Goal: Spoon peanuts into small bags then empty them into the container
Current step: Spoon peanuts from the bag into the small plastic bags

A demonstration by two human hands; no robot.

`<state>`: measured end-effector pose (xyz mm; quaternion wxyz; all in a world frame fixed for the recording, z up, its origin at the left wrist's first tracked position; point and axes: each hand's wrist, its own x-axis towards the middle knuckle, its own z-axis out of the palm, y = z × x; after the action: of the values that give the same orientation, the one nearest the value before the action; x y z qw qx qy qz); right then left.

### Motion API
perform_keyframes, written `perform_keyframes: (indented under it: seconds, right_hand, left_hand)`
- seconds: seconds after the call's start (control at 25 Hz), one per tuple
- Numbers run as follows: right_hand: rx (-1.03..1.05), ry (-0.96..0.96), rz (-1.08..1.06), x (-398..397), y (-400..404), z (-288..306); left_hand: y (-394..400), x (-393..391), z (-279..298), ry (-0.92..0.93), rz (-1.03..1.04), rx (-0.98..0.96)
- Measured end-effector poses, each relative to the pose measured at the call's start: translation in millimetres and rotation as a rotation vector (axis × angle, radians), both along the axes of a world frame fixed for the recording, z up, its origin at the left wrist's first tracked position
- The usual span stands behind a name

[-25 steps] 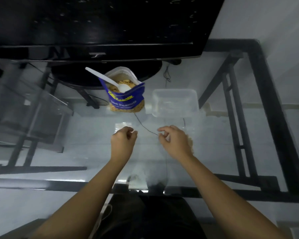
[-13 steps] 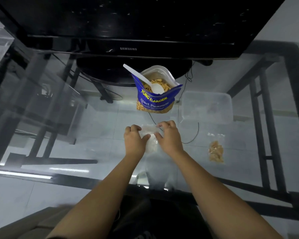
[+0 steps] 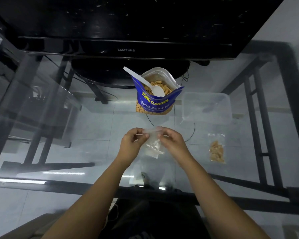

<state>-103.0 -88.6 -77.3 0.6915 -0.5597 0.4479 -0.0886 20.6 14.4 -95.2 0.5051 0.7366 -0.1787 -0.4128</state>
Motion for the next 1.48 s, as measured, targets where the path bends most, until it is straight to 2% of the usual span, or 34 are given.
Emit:
perform_keyframes:
  seconds: [0.12,0.2,0.28,0.4,0.6,0.68,0.8,0.84,0.96,1.12,1.24,1.32,1.48]
  right_hand:
    - [-0.095,0.046,-0.149,-6,-3,1]
    - [-0.225,0.068,-0.221,-14,-7,5]
    - [-0.306,0.072,-0.217,-22,-10,12]
    - [-0.303,0.029,-0.169,-32,-11,21]
    - [-0.331,-0.061,-0.120,-38,-6,44]
    - [-0.383,-0.091,-0.099,-36,-8,65]
    - [-0.528,-0.134,-0.028,-31,-13,101]
    - [-0.570,-0.148,-0.010,-29,-16,112]
    - [-0.657,-0.185,0.031,-22,-24,142]
    - [-0.700,-0.224,0.092,-15,-30,170]
    - [-0.732,-0.231,0.135,-11,-32,181]
    - [-0.746,-0.221,0.143,-10,-34,185]
    - [-0.669,-0.074,0.156,-13,-46,182]
  left_hand:
    - [0,3,1,0.005,0.019,0.040]
    - [0,5,1,-0.080,-0.006,0.108]
    - [-1,7,0,-0.236,-0.072,0.203]
    - [-4,10,-2,-0.470,-0.179,0.302]
    - [-6,7,18,-0.636,-0.160,0.399]
    - [-14,5,50,-0.539,-0.097,0.253]
    - [-28,10,111,0.040,-0.155,-0.075]
    - [-30,13,128,0.133,-0.221,-0.120]
    - [-32,19,164,0.133,-0.348,-0.158]
    - [-35,23,193,0.135,-0.344,-0.228]
    - [-36,25,203,0.020,-0.415,-0.202]
    - [-37,27,210,-0.112,-0.440,-0.194]
    - [-40,41,220,-0.448,-0.356,-0.199]
